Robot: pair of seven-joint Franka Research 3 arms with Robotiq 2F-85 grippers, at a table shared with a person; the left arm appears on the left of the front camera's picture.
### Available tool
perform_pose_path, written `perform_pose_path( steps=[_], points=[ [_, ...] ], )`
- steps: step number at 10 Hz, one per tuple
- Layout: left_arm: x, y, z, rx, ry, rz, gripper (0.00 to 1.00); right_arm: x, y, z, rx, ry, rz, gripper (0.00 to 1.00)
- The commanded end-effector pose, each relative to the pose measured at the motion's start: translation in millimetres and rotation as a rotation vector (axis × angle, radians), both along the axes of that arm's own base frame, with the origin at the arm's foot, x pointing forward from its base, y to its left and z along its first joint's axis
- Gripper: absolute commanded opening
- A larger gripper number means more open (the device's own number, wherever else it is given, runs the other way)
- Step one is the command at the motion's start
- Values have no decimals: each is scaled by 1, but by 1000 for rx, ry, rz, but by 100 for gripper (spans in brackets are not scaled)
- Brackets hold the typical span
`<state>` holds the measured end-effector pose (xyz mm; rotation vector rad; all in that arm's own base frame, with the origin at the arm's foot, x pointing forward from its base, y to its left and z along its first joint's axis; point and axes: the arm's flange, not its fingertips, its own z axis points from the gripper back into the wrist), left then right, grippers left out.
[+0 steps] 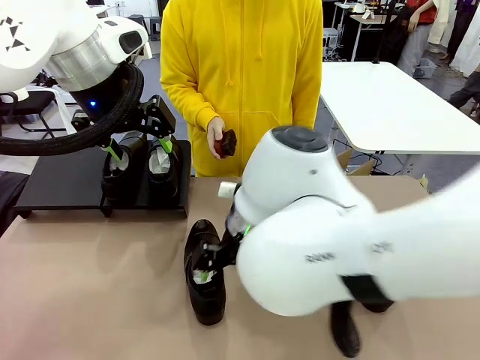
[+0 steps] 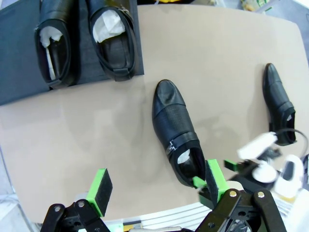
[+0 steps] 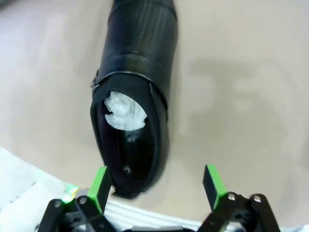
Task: Organize the shoes by placing them on the stand.
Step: Place the Shoe from the middle of the table onto the Shoes Stand.
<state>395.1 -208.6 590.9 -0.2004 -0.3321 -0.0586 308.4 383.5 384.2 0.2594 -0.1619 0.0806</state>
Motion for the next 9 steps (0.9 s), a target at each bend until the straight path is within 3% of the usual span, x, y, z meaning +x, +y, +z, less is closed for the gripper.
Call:
perform_pose_path(
  steps=[1, 4, 5, 7, 8, 9],
  points=[
    [0, 1, 1, -5, -6, 1, 100, -38, -35, 69, -10, -143, -26, 100],
    [0, 1, 1, -5, -6, 1, 100, -85, -86, 136, 74, -302, -10, 100],
    [0, 1, 1, -5, -6, 1, 100, -97, -112, 150, 49, -332, -67, 100],
    [0, 0, 0, 0, 0, 0, 100, -112, -156, 161, -42, -342, -383, 100],
    [-9, -26, -15, -49, 77, 20, 100, -119, -172, 161, -22, -371, -524, 100],
    [-16, -45, -32, -96, 184, 115, 100, -125, -192, 157, -17, -357, -671, 100]
  ],
)
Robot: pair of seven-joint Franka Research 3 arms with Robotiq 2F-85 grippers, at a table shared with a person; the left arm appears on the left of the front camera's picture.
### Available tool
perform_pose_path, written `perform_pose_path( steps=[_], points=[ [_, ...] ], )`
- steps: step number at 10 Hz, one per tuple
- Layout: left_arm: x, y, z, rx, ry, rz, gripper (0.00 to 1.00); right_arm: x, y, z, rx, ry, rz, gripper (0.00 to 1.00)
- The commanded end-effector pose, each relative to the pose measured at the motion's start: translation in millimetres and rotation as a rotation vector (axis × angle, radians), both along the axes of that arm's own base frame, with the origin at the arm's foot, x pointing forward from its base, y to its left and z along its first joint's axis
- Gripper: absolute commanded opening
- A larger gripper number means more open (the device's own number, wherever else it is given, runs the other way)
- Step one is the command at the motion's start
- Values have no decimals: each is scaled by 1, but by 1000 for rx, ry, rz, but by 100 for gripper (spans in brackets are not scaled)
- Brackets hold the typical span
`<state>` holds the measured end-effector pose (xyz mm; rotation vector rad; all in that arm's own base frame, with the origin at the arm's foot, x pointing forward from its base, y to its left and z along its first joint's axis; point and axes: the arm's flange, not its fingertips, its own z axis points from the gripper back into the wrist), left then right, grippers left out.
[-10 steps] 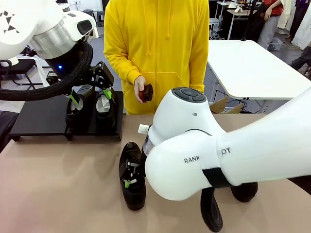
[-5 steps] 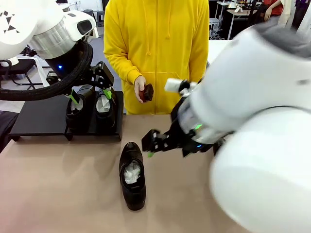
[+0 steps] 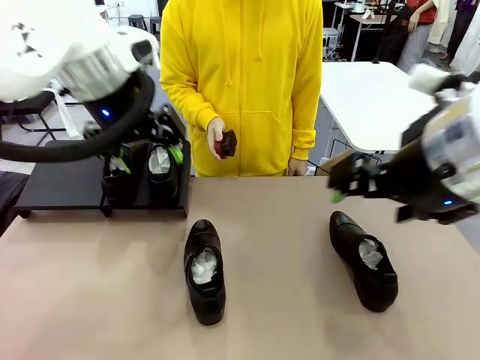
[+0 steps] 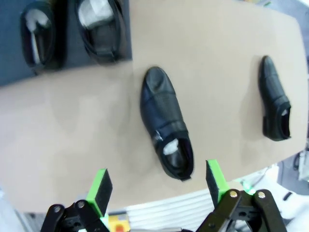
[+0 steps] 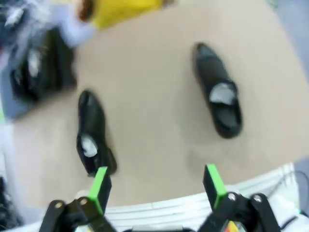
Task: Organize the shoes by placing them on the stand.
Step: Place the Shoe from the middle of the table onto the Shoes Stand.
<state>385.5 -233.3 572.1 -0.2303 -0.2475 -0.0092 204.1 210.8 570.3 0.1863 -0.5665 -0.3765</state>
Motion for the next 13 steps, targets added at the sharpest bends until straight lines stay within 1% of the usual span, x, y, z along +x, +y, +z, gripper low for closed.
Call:
perform_pose_path(
  steps=[1, 2, 3, 4, 5, 7, 8, 9, 10, 12, 13],
  points=[
    [-14, -33, -26, -56, 198, 145, 100, -24, -38, -34, 41, 9, -272, 100],
    [-22, -49, -35, -52, 272, 156, 100, -26, -57, -43, 102, 28, -369, 100],
    [-26, -64, -46, -22, 305, 150, 100, -26, -70, -53, 140, 55, -414, 100],
    [-28, -72, -51, 6, 328, 89, 100, -5, -31, 4, 43, 28, -264, 100],
    [-29, -56, -51, -4, 261, 134, 100, -5, -31, 4, 43, 28, -264, 100],
    [-29, -56, -51, -4, 261, 134, 100, -5, -31, 4, 43, 28, -264, 100],
    [-32, -68, -59, 6, 299, 125, 100, -5, -31, 4, 43, 28, -264, 100],
    [-29, -83, -77, 34, 303, 136, 100, -5, -31, 4, 43, 28, -264, 100],
    [-29, -99, -95, 32, 318, 112, 100, -5, -31, 4, 43, 28, -264, 100],
    [-30, -129, -134, 94, 277, 90, 100, -5, -31, 4, 43, 28, -264, 100],
    [-30, -137, -147, 87, 286, 88, 100, -5, -31, 4, 43, 28, -264, 100]
  ],
)
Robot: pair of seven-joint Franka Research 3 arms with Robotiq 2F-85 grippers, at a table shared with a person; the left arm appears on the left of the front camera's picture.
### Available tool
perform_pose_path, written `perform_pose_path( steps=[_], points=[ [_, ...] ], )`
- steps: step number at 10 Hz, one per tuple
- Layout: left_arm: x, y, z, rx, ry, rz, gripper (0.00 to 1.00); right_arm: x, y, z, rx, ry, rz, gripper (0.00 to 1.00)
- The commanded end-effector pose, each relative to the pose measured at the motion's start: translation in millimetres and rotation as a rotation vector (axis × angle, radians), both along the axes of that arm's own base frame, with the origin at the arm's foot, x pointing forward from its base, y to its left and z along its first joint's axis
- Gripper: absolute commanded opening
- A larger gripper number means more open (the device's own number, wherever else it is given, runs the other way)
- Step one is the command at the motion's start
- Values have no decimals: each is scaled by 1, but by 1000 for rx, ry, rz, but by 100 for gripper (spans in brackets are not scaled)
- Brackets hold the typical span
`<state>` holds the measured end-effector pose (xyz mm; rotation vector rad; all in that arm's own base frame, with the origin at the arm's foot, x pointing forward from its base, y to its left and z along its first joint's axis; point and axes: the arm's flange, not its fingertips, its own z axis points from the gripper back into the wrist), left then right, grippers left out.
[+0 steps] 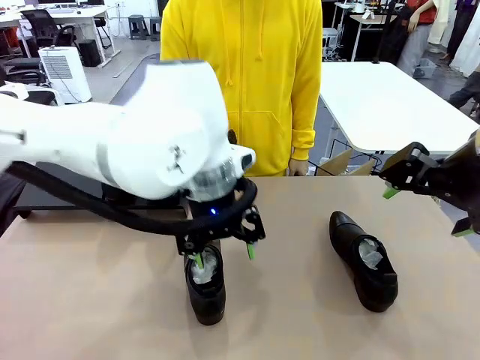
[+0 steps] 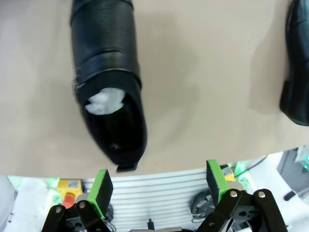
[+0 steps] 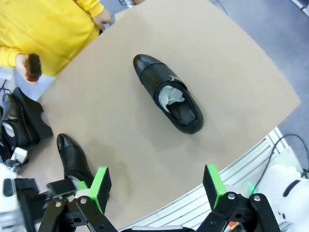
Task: Organize the shoes by placing them on the stand.
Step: Place the Shoe from the middle of the table onto the Shoes Stand.
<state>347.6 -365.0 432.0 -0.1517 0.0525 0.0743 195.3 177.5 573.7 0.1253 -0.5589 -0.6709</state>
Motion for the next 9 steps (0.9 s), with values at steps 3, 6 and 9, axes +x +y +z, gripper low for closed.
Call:
perform_pose_path(
  steps=[3, 6, 9],
  points=[
    [22, -13, -40, 95, -96, 2, 100, 3, 2, 1, 13, -5, 29, 100],
    [29, -22, -54, 117, -94, -25, 100, 3, 2, 1, 13, -5, 29, 100],
    [31, -34, -77, 106, -102, -11, 100, 3, 2, 1, 13, -5, 29, 100]
  ],
)
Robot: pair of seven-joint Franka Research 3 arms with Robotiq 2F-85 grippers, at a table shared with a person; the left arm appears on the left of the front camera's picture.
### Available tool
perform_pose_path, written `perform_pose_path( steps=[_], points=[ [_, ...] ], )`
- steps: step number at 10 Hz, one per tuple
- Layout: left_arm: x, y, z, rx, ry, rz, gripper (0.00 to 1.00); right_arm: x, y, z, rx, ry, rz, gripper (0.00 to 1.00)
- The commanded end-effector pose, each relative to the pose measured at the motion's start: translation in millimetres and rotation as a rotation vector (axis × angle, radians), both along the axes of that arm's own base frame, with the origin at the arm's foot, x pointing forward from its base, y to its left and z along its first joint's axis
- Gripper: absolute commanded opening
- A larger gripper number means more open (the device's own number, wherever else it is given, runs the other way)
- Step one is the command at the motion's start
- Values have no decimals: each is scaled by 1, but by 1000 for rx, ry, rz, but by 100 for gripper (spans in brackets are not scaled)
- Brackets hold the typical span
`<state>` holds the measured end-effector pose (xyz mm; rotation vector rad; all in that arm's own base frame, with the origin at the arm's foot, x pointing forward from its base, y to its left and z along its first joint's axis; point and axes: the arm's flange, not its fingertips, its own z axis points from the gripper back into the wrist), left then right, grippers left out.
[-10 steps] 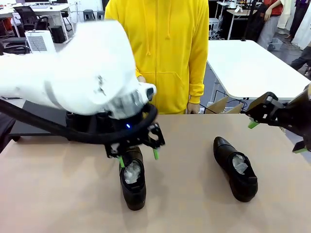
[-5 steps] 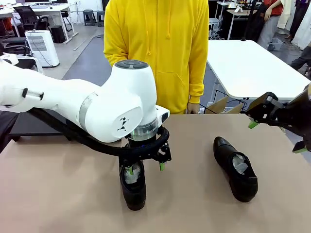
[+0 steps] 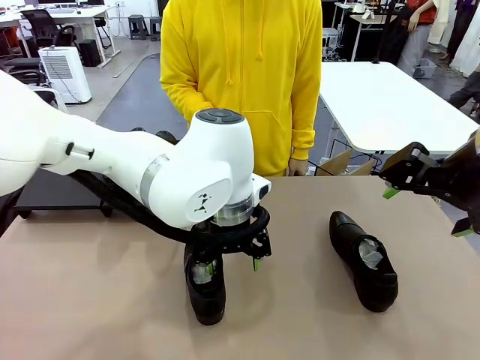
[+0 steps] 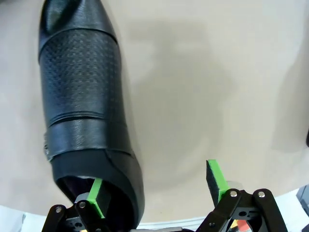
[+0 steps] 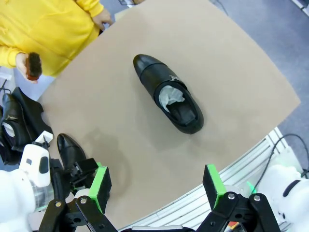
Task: Organize the shoes by placing them on the stand.
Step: Place the Shoe from the middle of the table onto the Shoes Stand.
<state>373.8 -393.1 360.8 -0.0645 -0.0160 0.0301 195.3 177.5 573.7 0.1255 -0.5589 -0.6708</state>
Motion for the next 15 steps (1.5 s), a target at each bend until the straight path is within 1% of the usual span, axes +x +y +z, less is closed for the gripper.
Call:
perform_pose_path(
  steps=[1, 2, 3, 7, 13, 14, 15],
  points=[
    [8, -5, -9, 26, -35, 48, 100, 3, 2, 1, 13, -5, 29, 100],
    [10, -3, -14, 35, -21, 52, 92, 3, 2, 1, 13, -5, 29, 100],
    [10, -3, -17, 43, -23, 48, 76, 3, 2, 1, 13, -5, 29, 100],
    [9, -2, -18, 64, -22, 58, 0, 3, 2, 1, 13, -5, 29, 100],
    [10, 1, -20, 81, 7, 89, 0, 3, 2, 1, 13, -5, 29, 100],
    [9, 3, -15, 85, 34, 81, 0, 3, 2, 1, 13, -5, 29, 100],
    [1, 5, 17, 82, 105, 0, 0, 3, 2, 1, 13, -5, 29, 100]
  ],
)
